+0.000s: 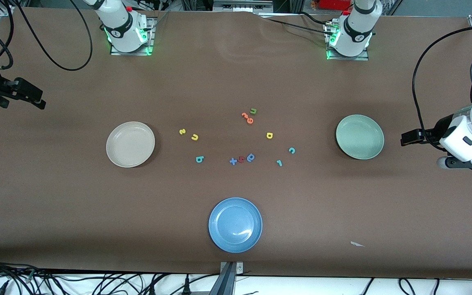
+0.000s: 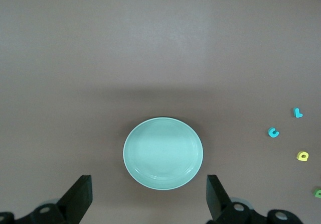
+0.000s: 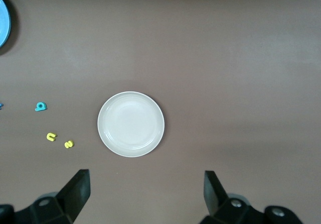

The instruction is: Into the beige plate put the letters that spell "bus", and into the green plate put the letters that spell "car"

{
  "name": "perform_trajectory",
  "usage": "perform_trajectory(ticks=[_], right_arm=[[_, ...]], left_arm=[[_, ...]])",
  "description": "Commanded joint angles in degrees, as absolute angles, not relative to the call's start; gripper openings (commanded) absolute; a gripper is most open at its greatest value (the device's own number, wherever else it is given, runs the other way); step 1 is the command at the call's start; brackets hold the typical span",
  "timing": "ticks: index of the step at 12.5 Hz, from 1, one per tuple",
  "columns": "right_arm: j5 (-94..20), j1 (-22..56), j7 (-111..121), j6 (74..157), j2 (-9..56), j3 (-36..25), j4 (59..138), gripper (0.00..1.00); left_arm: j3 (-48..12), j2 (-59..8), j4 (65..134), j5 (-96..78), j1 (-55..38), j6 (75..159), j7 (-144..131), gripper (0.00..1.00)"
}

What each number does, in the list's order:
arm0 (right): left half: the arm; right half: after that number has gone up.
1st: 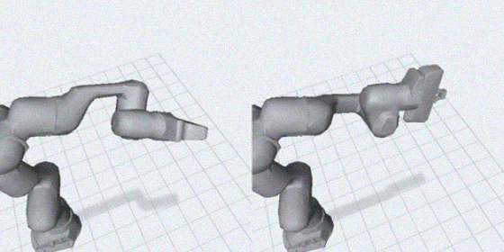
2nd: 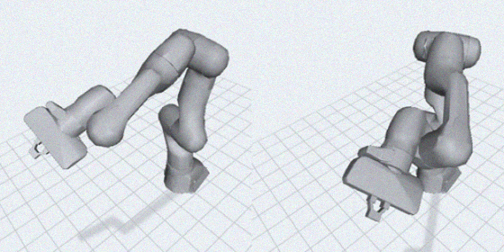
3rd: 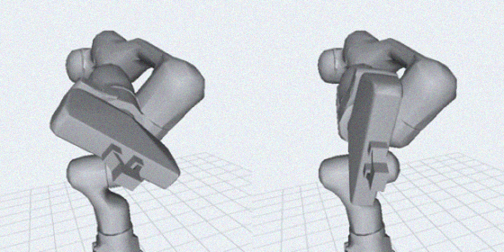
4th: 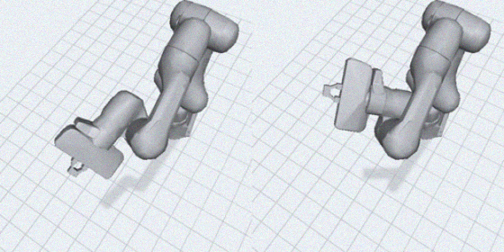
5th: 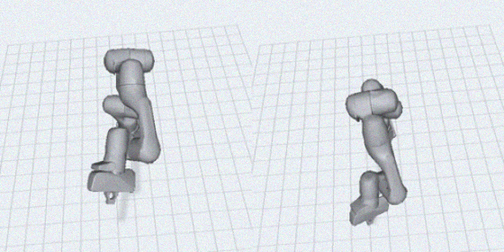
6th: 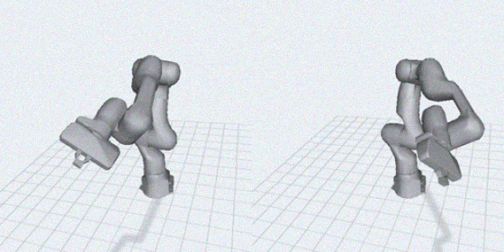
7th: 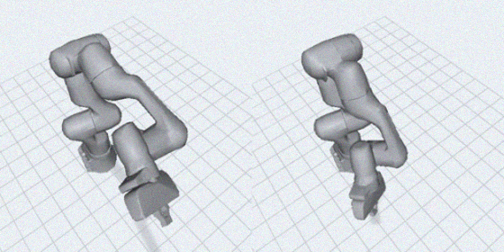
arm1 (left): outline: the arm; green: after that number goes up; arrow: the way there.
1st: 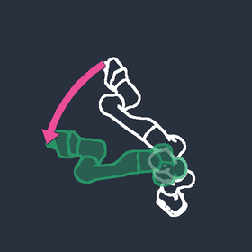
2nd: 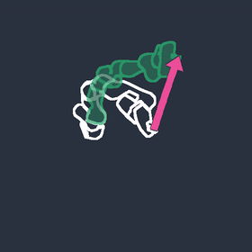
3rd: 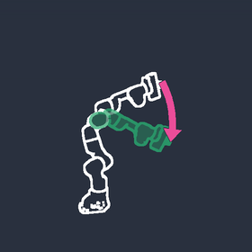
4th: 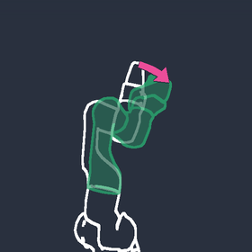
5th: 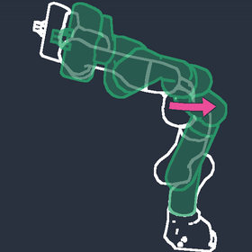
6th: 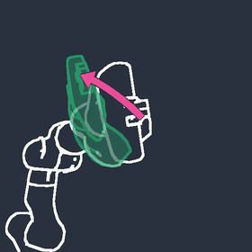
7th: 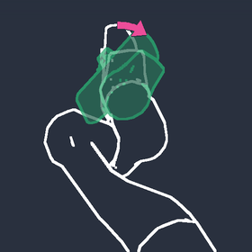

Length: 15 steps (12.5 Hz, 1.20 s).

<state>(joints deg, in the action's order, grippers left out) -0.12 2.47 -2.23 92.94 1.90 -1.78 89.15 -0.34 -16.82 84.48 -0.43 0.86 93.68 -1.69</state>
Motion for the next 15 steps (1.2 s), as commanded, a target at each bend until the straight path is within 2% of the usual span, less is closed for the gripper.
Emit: perform_trajectory(ticks=[1,15], right_arm=[[-0.09,2.37,-2.64,92.55,1.93,-1.58,88.95,1.0],[-0.18,3.69,-2.55,94.13,2.2,-1.41,90.88,1.0]], left_arm=[[0.18,-15.47,86.04,-2.02,0.53,93.96,-0.09,1.0],[0.18,-15.91,86.13,-2.11,0.53,93.87,-0.09,1.0]])
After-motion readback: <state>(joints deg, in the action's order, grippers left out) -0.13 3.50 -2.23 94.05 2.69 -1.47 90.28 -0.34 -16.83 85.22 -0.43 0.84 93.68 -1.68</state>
